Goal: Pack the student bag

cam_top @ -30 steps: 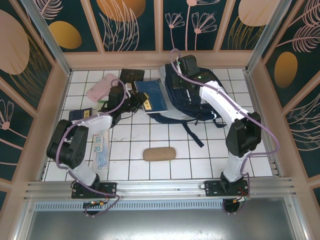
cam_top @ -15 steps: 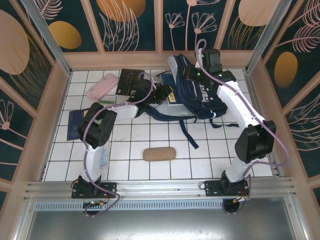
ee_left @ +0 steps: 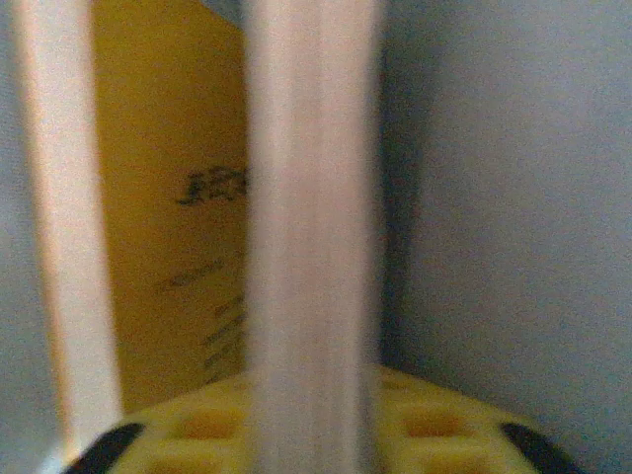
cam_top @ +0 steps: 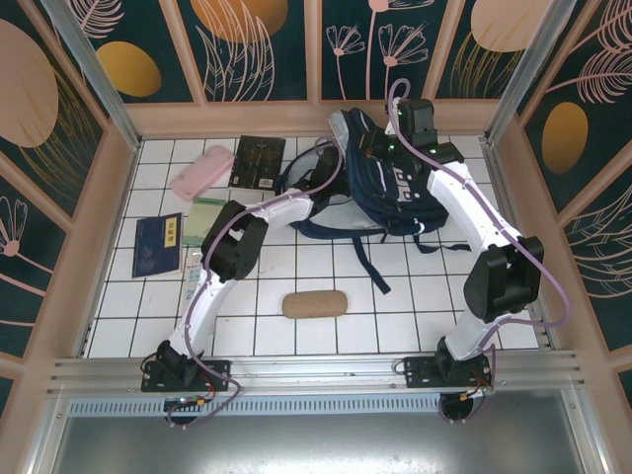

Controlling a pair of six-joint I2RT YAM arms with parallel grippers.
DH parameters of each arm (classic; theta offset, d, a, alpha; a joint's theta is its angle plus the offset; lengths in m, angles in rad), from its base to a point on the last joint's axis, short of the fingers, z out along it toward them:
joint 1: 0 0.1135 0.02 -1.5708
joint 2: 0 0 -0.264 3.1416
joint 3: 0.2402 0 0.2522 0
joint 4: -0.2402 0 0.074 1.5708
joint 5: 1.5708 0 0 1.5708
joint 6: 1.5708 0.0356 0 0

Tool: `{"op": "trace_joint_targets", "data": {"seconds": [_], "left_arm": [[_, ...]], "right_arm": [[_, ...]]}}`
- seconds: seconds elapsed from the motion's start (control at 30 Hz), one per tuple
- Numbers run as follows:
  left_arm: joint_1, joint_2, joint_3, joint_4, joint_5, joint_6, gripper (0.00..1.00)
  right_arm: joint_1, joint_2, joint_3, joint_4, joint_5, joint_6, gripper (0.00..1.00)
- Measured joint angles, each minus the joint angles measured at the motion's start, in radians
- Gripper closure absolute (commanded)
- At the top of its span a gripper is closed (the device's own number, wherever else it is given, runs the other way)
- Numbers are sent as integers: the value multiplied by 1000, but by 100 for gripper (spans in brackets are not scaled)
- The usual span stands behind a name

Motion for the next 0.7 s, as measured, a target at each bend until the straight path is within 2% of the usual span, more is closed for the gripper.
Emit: {"op": "trace_joint_targets", "data": {"seconds": [0.13,0.33,0.43,0.7], "left_arm": [[-20,27,56,-82,-19,19,38],[-20,-35,-21,-138,-48,74,28],[-19,-106,-86,-181,-64,110,24],[24,-401,-325,-225,-93,199,24]], "right_arm": [[-17,-8,-10,12,2,8,100],[-35,-27,-61,49,-1,15,100],[-43,-32,-86,72,-11,14,100],[-55,-43,-162,133,-24,-2,100]]}}
